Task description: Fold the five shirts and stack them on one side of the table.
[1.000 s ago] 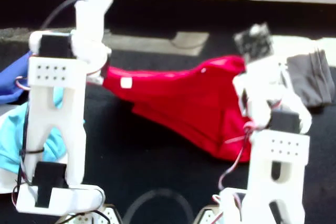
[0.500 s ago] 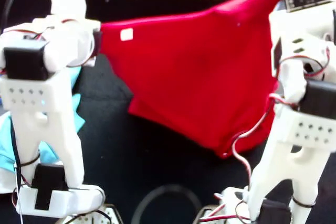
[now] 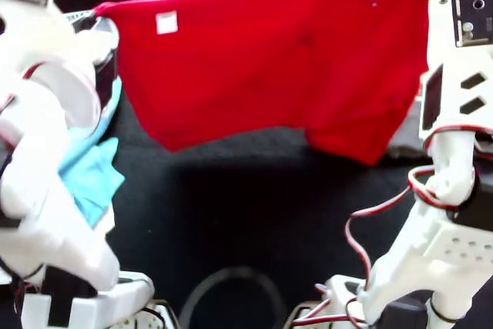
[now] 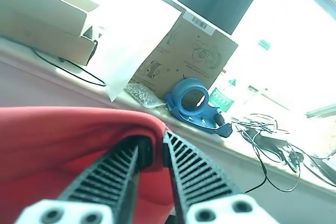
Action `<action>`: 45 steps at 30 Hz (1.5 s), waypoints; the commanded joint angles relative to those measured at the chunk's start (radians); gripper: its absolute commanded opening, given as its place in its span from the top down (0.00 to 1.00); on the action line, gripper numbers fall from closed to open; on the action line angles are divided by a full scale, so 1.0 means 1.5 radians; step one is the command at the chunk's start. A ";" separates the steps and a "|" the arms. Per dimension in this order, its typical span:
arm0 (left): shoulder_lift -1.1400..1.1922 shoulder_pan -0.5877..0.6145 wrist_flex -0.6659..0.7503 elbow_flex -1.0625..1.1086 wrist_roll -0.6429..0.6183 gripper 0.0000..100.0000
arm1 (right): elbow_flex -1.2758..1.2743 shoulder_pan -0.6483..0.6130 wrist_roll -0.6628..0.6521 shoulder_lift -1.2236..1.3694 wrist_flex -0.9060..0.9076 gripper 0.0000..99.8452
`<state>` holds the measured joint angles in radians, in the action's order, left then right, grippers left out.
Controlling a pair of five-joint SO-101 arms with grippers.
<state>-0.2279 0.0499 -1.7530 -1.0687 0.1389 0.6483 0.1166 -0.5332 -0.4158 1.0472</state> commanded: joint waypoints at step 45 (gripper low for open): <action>-0.182 0.119 0.000 0.396 0.031 0.99 | 0.269 -0.133 0.008 0.142 0.347 0.99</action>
<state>-0.5992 0.2186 -1.7591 -0.4780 0.1757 1.1254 -0.0537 -0.5332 -0.2624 1.6103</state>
